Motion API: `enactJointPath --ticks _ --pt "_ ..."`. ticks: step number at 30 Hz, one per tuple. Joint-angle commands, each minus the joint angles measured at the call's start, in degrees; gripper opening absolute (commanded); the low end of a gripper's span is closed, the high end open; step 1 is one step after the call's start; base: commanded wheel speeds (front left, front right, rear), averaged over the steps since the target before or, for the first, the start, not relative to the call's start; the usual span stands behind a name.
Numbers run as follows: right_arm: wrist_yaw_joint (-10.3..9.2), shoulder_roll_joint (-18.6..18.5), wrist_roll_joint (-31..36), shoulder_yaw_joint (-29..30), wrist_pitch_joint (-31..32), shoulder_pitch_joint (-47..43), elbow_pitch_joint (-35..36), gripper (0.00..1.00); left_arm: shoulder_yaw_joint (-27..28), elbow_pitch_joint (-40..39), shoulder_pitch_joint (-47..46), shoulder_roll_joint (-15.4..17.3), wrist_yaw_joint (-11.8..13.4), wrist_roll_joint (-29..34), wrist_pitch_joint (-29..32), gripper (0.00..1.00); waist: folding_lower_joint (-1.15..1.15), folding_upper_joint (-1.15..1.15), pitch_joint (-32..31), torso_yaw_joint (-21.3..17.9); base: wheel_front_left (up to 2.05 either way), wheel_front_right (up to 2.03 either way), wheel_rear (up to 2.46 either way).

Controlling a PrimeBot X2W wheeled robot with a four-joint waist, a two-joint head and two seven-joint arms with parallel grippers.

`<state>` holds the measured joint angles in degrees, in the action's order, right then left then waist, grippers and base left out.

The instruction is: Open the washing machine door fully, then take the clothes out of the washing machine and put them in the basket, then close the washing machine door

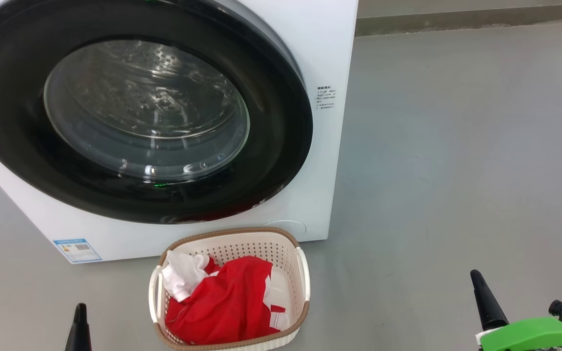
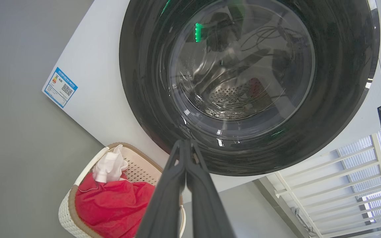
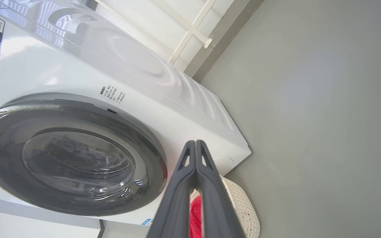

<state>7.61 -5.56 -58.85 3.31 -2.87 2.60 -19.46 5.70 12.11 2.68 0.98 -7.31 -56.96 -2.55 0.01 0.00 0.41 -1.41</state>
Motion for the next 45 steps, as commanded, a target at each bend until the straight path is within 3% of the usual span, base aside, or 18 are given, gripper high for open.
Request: enactJointPath --ticks 1,45 --pt "-0.07 -0.20 -2.28 -0.09 0.55 2.34 1.78 0.00 0.96 -0.97 -2.94 1.14 -0.10 -2.04 0.47 0.00 0.00 0.00 -0.01 0.06 0.00 0.00 0.00" --pt "-0.11 2.18 -27.82 2.65 7.83 3.37 4.79 0.00 0.86 1.42 -7.82 1.76 -0.16 -29.35 7.54 0.00 0.00 0.00 -0.19 1.17 0.00 0.00 0.00"
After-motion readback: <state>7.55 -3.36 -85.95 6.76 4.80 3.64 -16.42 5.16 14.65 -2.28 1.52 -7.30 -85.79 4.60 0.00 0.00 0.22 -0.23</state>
